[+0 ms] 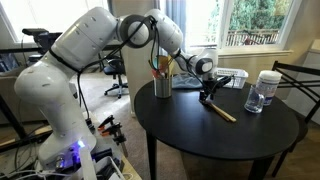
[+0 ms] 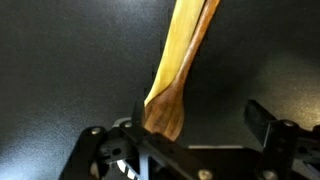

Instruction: Put the wooden spoon into the metal bucket

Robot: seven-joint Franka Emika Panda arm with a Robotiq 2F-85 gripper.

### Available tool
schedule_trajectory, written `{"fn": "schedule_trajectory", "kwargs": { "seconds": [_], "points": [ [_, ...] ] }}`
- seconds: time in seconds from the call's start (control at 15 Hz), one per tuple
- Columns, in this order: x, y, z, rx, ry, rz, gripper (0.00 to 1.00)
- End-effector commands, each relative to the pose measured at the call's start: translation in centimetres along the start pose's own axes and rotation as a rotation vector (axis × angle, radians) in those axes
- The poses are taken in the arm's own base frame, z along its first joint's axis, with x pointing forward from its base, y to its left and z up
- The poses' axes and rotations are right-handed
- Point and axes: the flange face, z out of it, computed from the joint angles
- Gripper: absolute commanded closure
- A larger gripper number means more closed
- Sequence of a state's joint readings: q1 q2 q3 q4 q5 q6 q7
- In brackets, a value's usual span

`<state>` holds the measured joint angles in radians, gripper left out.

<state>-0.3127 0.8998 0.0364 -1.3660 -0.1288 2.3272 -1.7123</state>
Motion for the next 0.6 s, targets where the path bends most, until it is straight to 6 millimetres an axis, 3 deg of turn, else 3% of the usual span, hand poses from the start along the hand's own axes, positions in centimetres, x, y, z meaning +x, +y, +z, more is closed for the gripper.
{"fn": "schedule_trajectory", "kwargs": {
  "seconds": [0.0, 0.53],
  "points": [
    [-0.24, -0.17, -0.26, 0.003, 0.001, 0.003, 0.0],
    [-0.89, -0.77, 0.63, 0.039, 0.029, 0.032, 0.0]
  ]
}}
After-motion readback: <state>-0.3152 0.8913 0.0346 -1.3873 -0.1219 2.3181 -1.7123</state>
